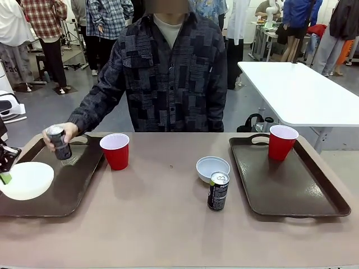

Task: Prepare tableware on both trays.
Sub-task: Pick up a Picnic Bowl from the table and place it on a Handle tray.

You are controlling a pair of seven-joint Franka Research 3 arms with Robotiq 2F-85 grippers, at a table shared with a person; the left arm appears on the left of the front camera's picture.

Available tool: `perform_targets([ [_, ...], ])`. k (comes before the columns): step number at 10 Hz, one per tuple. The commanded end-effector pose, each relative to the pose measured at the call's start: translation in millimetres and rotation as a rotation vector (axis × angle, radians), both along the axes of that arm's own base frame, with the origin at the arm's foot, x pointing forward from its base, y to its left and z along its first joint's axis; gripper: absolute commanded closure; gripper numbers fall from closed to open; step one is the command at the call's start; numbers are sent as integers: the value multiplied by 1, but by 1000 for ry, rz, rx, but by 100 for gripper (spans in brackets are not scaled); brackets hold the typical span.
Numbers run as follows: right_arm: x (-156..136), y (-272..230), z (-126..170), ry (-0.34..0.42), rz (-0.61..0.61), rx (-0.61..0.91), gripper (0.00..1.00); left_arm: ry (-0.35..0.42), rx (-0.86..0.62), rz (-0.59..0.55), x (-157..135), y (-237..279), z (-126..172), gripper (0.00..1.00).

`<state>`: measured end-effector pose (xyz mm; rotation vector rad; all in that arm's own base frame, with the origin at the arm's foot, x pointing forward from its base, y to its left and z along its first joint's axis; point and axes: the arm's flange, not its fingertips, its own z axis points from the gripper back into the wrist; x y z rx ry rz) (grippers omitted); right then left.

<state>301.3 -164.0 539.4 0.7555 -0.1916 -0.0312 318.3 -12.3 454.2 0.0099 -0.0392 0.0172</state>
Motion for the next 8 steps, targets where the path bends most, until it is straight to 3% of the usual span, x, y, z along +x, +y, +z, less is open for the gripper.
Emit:
perform_targets([
  [1, 1, 0, -1, -4, -1, 2, 0, -12, 0, -21, -8, 2, -20, 96],
  [4, 1, 0, -1, -4, -1, 2, 0, -7, -13, -15, -1, 2, -23, 96],
  [8, 1, 0, -1, -4, -1, 2, 0, -43, -73, 10, 33, 1, -45, 96],
])
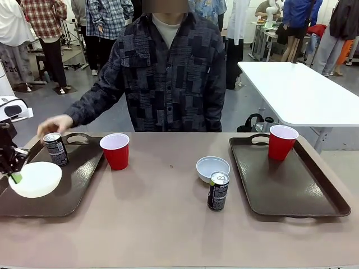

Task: Prepare tableware on both trays.
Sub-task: Pick up a Picnic Bowl from the table and place it on a Handle tray.

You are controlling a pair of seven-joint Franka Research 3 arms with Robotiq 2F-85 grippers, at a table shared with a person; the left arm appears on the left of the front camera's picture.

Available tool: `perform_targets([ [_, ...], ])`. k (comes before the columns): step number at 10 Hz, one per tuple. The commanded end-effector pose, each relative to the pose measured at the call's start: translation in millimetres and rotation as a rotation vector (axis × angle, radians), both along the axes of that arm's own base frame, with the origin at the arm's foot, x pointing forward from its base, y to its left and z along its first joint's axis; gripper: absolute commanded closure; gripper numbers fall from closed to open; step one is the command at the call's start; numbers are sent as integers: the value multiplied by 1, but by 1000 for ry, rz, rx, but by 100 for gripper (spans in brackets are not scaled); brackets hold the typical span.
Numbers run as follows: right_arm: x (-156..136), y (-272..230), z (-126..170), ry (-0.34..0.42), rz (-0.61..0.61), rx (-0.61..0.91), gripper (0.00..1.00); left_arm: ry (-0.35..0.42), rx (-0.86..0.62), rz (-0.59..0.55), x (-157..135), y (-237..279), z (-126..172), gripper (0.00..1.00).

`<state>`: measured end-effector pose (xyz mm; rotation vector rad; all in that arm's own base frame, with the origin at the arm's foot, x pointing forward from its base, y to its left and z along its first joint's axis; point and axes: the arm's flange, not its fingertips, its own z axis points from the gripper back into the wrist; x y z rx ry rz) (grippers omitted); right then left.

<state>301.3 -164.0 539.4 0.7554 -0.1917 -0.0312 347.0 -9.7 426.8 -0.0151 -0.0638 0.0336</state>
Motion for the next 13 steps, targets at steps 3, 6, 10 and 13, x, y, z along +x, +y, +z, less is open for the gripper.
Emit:
perform_targets([
  [3, 1, 0, -1, -3, -1, 2, 0, -61, -95, 5, 29, -3, -47, 96],
  [6, 1, 0, -1, -3, -1, 2, 0, -65, -101, 13, 37, -4, -63, 96],
  [10, 1, 0, -1, -3, -1, 2, 0, -28, -84, -13, 38, -15, -76, 96],
  [13, 1, 0, -1, -3, -1, 2, 0, -19, -51, -23, 37, -19, -82, 86],
])
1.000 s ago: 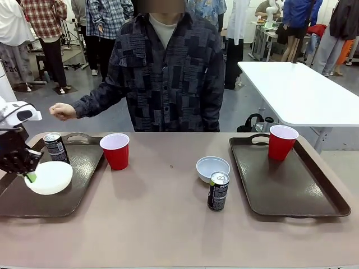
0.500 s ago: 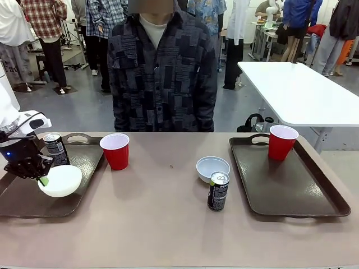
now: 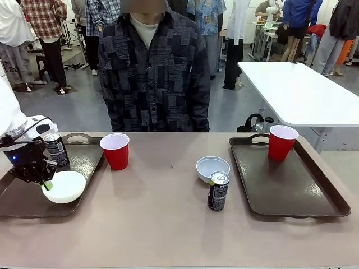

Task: Prepare tableware on both trays.
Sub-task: Pick up a Picnic Bowl from the table and place it on a Handle tray.

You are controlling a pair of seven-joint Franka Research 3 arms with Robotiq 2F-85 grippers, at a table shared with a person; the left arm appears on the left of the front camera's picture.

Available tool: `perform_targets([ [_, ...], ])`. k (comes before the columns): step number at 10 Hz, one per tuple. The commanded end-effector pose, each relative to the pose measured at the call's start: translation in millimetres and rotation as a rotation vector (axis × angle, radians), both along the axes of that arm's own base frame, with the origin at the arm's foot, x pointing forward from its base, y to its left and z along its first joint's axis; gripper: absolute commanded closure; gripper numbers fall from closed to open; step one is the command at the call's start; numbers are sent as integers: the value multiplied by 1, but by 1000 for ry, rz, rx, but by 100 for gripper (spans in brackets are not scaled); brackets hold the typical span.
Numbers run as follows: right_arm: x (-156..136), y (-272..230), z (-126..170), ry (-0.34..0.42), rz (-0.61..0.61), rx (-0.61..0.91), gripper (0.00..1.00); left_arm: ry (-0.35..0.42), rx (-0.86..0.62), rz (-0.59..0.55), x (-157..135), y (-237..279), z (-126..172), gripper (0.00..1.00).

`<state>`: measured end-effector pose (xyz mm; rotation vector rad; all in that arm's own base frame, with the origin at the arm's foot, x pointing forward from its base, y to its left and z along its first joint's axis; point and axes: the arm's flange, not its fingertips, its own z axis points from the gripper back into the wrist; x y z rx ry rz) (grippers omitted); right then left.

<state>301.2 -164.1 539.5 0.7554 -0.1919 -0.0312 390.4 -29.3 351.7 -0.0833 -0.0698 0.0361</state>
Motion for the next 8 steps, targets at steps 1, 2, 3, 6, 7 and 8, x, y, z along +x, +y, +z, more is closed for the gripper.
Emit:
perform_targets([
  [1, 1, 0, -1, -3, -1, 2, 0, -11, 32, -26, -7, 0, -8, 76],
  [2, 1, 0, -1, -3, -1, 2, 0, -9, 44, -25, -7, -1, -8, 26],
  [3, 1, 0, -1, -3, -1, 2, 0, -9, 54, -31, -9, 0, -8, 32],
  [6, 1, 0, -1, -3, -1, 2, 0, -37, 121, -54, -20, 2, 23, 0],
  [7, 1, 0, -1, -3, -1, 2, 0, -36, 128, -73, -25, 1, 38, 0],
  [8, 1, 0, -1, -3, -1, 2, 0, -42, 134, -94, -32, -1, 55, 0],
])
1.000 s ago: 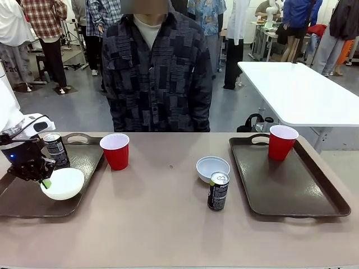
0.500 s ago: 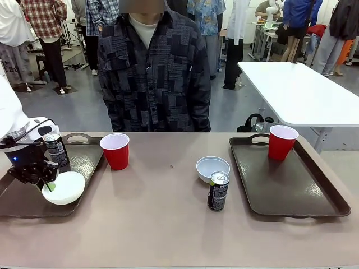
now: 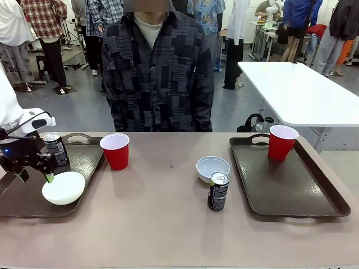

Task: Prepare tableware on both trays.
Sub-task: Pick up a Picnic Bowl from the table and place it on a Handle tray.

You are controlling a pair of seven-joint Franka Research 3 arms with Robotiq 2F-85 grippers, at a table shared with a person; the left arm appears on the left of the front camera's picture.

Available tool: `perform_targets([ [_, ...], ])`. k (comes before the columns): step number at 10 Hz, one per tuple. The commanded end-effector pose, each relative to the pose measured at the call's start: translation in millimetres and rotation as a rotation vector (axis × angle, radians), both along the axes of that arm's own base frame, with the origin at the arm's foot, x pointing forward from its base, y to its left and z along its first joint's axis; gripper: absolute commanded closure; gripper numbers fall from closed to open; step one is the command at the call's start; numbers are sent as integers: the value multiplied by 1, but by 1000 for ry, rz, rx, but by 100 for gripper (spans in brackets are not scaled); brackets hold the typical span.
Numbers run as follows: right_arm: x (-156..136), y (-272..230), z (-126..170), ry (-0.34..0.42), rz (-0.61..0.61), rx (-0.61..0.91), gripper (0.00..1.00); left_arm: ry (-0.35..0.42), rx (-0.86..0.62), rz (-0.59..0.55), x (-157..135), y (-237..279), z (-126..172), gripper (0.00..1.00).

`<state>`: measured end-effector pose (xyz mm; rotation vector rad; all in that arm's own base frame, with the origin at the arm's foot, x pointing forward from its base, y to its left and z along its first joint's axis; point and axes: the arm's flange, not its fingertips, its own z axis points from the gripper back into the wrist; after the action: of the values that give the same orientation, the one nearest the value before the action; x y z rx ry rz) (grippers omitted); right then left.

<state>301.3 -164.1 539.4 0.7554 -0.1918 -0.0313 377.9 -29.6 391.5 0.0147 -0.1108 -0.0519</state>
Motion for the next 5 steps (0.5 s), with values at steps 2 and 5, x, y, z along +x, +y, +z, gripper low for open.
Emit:
perform_targets([
  [2, 1, 0, -1, -3, -1, 2, 0, 1, 37, -22, -24, -2, 39, 10],
  [5, 1, 0, -1, -3, -1, 2, 0, 2, 14, -11, -23, -2, 39, 0],
])
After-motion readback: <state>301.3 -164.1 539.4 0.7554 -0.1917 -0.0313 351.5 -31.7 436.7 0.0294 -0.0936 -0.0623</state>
